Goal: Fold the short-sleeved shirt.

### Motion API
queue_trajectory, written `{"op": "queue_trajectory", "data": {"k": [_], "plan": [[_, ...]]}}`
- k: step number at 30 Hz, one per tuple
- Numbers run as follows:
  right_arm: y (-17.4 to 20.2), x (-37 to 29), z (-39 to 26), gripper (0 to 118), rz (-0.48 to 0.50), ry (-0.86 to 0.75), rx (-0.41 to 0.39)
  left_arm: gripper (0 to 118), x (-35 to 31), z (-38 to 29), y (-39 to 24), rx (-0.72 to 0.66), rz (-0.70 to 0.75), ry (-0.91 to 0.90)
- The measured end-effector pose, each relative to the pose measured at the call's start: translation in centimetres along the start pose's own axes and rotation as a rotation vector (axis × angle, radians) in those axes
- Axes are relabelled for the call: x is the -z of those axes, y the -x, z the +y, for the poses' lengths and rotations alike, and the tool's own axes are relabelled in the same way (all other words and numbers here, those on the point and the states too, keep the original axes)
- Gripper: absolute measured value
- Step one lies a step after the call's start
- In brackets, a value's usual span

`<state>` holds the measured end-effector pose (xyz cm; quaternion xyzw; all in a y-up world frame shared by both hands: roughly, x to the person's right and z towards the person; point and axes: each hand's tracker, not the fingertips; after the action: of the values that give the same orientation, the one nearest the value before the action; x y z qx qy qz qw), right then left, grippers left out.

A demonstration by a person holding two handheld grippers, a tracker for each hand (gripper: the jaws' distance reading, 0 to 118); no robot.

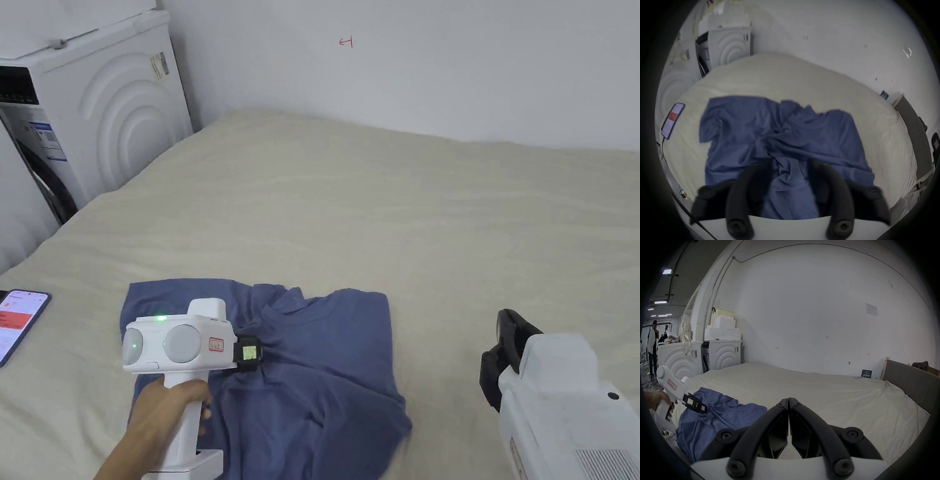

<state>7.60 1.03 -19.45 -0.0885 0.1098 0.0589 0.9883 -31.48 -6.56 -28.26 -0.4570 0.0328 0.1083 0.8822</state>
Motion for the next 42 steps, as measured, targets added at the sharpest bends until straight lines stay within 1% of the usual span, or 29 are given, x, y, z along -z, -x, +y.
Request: {"op": "queue_trajectory", "data": {"k": [1, 2, 3, 8, 12, 13, 15, 16, 18, 19, 20, 21, 22, 25, 27, 29, 34, 38, 42], "plan": [[-0.2, 0.0, -0.1, 0, -0.005, 0.003, 0.002, 92, 0.5, 0.0, -0.1, 0.0, 0.008, -0.009], [-0.5, 0.1, -0.2, 0, -0.011, 0.007, 0.004, 101, 1.0, 0.0, -0.1, 0.006, 0.02, 0.027], [-0.7, 0.1, -0.4, 0, -0.016, 0.011, 0.005, 105, 1.5, 0.1, -0.1, -0.003, 0.027, 0.043], [-1.8, 0.2, -1.0, 0, -0.033, 0.032, 0.009, 105, 3.2, 0.0, -0.3, -0.016, 0.076, 0.102], [-2.1, 0.3, -1.3, 0, -0.036, 0.045, 0.015, 104, 4.3, -0.3, -1.1, 0.026, 0.098, 0.167], [-2.2, 0.3, -1.4, 0, -0.037, 0.047, 0.016, 101, 4.6, -0.5, -1.3, 0.034, 0.096, 0.178], [-2.3, 0.3, -1.4, 0, -0.033, 0.05, 0.015, 84, 4.9, -0.7, -1.7, 0.036, 0.11, 0.2], [-2.3, 0.3, -1.4, 0, -0.033, 0.051, 0.016, 80, 4.7, -0.8, -1.9, 0.041, 0.115, 0.195], [-2.4, 0.3, -1.4, 0, -0.033, 0.051, 0.018, 62, 4.3, -0.5, -1.9, 0.04, 0.104, 0.194], [-2.4, 0.3, -1.4, 0, -0.033, 0.051, 0.02, 50, 4.2, -0.5, -2.0, 0.037, 0.096, 0.194], [-2.5, 0.3, -1.4, 0, -0.032, 0.052, 0.021, 31, 4.1, -0.5, -2.2, 0.049, 0.099, 0.191], [-2.6, 0.2, -1.4, 0, -0.032, 0.052, 0.023, 6, 3.9, -0.5, -2.3, 0.087, 0.107, 0.181], [-2.6, 0.2, -1.4, 0, -0.032, 0.051, 0.024, 0, 3.9, -0.7, -2.3, 0.105, 0.091, 0.17], [-2.9, -0.1, -1.3, 0, -0.032, 0.049, 0.028, 0, 3.1, -1.2, -2.0, 0.072, 0.075, 0.143], [-3.2, -0.3, -1.2, 0, -0.032, 0.047, 0.029, 0, 1.9, -0.8, -1.5, 0.014, 0.029, 0.115], [-3.6, -0.6, -1.0, 0, -0.035, 0.041, 0.031, 0, 0.3, 0.4, -1.3, -0.006, -0.021, 0.067], [-5.1, -1.6, -0.3, 0, -0.055, 0.017, 0.048, 0, -4.2, 3.4, -4.3, 0.132, -0.042, -0.018], [-6.6, -2.8, 0.1, 0, -0.082, -0.002, 0.058, 0, -7.4, 6.5, -8.0, 0.156, -0.081, -0.102], [-8.5, -4.1, 0.4, 0, -0.12, -0.02, 0.061, 0, -10.3, 9.5, -13.1, 0.219, -0.154, -0.152]]}}
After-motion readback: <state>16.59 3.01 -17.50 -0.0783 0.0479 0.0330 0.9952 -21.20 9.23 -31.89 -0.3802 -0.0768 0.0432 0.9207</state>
